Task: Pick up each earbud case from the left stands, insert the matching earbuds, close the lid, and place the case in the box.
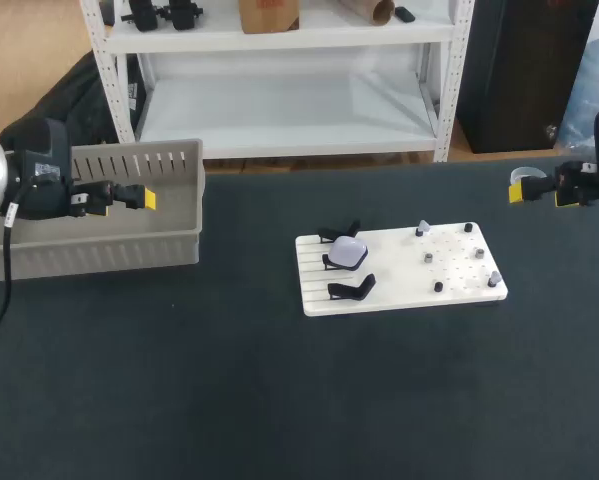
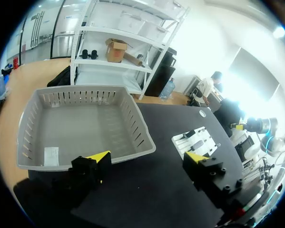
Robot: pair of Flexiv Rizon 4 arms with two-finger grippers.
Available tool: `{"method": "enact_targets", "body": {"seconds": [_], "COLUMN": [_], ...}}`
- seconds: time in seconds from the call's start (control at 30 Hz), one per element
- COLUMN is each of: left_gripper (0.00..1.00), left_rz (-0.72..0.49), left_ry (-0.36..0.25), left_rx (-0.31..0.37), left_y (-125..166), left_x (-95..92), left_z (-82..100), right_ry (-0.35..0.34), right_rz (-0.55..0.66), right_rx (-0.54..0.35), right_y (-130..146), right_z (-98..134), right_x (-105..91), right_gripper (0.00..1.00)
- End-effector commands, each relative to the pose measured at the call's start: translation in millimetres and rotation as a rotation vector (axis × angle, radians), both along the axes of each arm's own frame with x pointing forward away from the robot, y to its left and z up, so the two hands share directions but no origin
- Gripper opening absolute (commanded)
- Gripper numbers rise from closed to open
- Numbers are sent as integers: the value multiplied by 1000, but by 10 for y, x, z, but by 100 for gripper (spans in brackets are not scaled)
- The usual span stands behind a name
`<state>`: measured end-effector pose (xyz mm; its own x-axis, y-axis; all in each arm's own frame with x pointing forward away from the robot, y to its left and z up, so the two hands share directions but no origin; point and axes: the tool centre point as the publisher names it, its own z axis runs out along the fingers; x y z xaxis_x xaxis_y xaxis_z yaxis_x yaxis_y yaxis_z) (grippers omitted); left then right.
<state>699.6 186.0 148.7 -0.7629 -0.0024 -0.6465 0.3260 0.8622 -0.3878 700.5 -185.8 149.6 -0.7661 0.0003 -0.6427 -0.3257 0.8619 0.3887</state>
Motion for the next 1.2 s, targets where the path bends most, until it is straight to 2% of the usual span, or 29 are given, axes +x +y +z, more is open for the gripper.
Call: {"method": "enact_targets", "body": {"seconds": [0.03, 0.5, 0.53, 0.57, 0.6, 0.67, 0.7, 0.73, 0.77, 0.87, 0.97, 1.0, 1.03, 1.2], "left_gripper": [100, 100, 100, 100, 100, 100, 100, 100, 100, 100, 100, 100, 100, 100], "left_rz": [2, 2, -93, -143, -227, -410, -473, -550, -633, -873, -1083, -1142, -1175, -1175], "left_ry": [5, 5, -63, -103, -185, -382, -478, -531, -594, -726, -816, -824, -819, -819], "left_rx": [6, 6, -16, 9, 31, -12, 0, -31, -36, -31, 5, 19, 62, 62], "left_y": [-8, -8, -32, -45, -66, -65, -67, -60, -59, -116, -188, -222, -284, -284], "left_x": [5, 5, -2, -18, -53, -177, -253, -306, -350, -490, -580, -601, -607, -607], "left_z": [13, 13, 38, 53, 76, 129, 146, 157, 169, 214, 254, 268, 282, 282], "right_ry": [1, 1, 1, 1, 1, 1, 1, 1, 1, 1, 1, 1, 1, 1], "right_rz": [1, 1, 1, 1, 1, 1, 1, 1, 1, 1, 1, 1, 1, 1], "right_rx": [0, 0, 0, 0, 0, 0, 0, 0, 0, 0, 0, 0, 0, 0], "right_y": [-4, -4, -4, -4, -4, -4, -4, -4, -4, -4, -4, -4, -4, -4], "right_z": [1, 1, 1, 1, 1, 1, 1, 1, 1, 1, 1, 1, 1, 1], "right_x": [4, 4, 4, 4, 4, 4, 4, 4, 4, 4, 4, 4, 4, 4], "right_gripper": [100, 100, 100, 100, 100, 100, 100, 100, 100, 100, 100, 100, 100, 100]}}
